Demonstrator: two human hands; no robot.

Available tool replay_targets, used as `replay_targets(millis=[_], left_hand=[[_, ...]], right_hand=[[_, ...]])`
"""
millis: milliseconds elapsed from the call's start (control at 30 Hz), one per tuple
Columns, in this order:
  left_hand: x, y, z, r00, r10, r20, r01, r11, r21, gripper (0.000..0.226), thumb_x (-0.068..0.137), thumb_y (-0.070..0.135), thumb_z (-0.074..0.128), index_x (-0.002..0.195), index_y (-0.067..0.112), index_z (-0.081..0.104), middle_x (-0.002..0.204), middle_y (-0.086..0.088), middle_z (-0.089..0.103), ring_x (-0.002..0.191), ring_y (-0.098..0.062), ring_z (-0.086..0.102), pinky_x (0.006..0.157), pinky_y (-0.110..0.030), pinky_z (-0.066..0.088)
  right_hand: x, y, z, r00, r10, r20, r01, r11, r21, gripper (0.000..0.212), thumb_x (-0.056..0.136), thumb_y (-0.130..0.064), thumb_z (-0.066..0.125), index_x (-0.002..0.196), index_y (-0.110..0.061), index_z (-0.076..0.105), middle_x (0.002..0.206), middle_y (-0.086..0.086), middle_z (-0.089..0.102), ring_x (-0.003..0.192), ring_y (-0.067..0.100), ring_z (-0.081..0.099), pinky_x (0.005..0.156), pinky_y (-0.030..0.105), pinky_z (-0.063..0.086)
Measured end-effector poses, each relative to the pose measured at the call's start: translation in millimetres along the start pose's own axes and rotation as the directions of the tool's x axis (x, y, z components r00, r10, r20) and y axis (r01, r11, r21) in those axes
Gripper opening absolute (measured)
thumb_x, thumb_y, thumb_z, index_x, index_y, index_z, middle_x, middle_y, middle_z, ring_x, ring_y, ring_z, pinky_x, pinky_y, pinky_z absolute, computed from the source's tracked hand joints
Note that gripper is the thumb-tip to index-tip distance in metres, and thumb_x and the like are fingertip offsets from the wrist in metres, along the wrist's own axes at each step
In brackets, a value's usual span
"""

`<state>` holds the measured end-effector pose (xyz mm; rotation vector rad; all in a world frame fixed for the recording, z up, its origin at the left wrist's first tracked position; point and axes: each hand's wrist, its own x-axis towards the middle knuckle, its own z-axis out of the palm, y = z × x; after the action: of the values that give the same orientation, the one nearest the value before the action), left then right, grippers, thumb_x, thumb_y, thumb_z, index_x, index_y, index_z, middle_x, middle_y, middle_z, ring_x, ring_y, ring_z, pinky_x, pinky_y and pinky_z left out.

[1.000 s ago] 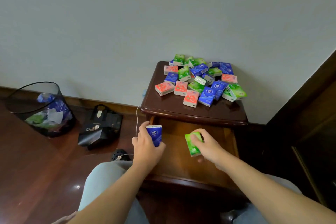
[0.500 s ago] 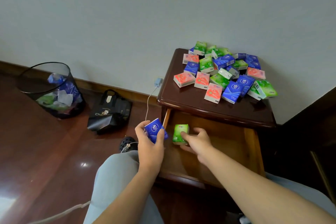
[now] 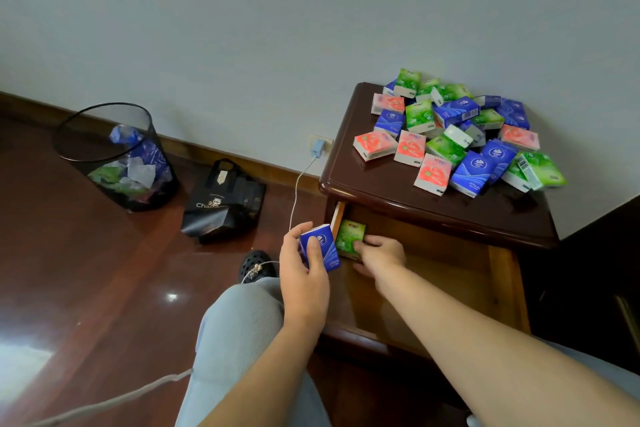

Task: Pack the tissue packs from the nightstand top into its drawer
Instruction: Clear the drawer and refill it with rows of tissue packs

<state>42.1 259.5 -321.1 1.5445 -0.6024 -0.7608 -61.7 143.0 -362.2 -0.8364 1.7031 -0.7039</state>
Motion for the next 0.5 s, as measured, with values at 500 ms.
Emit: replay_targets(millis=[500], left_hand=[[-15,-4,6,0.917,0.102,0.386,-0.253,0.897,0.364,0.053,0.108,0.017,0.051,0.158,0.028,0.038,0.134,0.019,0.056,0.122,0.015,0.050,0.093,-0.002,0.043]], right_hand=[[-53,-1,-61,0.910,-0.114,0.399,0.141,0.989,-0.040,0.050,0.082,-0.036,0.087,0.125,-0.028,0.063,0.120,-0.004,0.070,0.101,0.014,0.074,0.067,0.032,0.064]])
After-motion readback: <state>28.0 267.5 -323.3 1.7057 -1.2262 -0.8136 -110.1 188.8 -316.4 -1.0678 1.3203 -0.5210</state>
